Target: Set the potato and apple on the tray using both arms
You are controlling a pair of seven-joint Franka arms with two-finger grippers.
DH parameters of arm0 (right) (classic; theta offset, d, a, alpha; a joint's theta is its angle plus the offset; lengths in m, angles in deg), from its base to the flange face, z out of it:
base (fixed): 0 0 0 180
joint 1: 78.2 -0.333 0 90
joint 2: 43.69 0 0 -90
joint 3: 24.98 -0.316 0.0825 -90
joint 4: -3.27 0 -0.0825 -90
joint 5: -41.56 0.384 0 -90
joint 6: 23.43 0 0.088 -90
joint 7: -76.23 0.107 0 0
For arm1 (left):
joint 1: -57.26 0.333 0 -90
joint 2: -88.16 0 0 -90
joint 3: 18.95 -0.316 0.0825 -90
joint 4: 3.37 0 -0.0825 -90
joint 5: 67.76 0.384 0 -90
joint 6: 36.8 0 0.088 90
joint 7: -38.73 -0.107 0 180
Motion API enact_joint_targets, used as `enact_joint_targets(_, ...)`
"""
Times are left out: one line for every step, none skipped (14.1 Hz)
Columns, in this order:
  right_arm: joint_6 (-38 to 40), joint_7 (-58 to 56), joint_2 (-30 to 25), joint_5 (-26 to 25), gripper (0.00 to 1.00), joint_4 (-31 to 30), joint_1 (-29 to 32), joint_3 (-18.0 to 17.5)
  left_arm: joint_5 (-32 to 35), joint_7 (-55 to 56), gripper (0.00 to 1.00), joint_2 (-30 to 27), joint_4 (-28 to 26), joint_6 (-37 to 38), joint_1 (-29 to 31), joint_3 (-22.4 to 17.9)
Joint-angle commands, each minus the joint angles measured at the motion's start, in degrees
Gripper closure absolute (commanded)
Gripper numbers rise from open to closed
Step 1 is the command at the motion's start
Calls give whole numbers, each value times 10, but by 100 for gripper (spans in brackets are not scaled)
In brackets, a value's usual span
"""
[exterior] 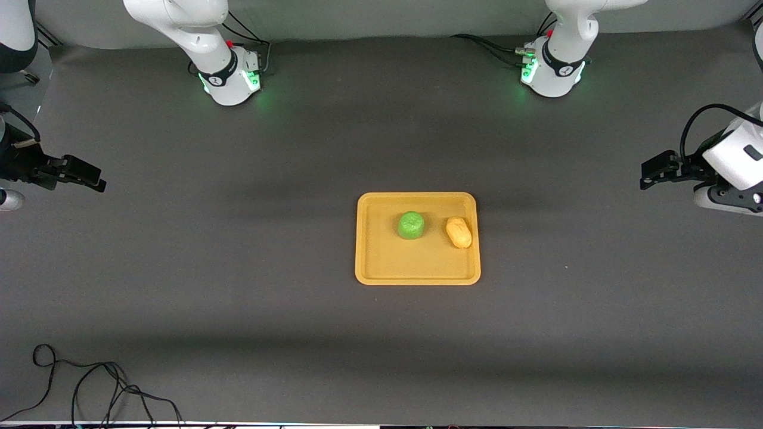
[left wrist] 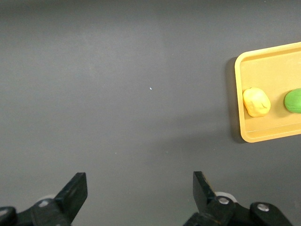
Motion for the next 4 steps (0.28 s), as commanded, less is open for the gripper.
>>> enact_joint_targets(18, 0, -8, 8, 0, 3, -10, 11, 5, -10, 0, -4, 0, 6, 2, 0)
enact_joint_targets(19, 0, -8, 9, 0, 3, -10, 11, 5, -9, 0, -4, 1, 5, 1, 0)
enact_joint_targets(19, 0, -8, 9, 0, 3, -10, 11, 5, -9, 0, -4, 1, 4, 1, 0)
enact_joint_targets(19, 0, -8, 9, 0, 3, -10, 11, 5, -10, 0, -4, 1, 4, 1, 0)
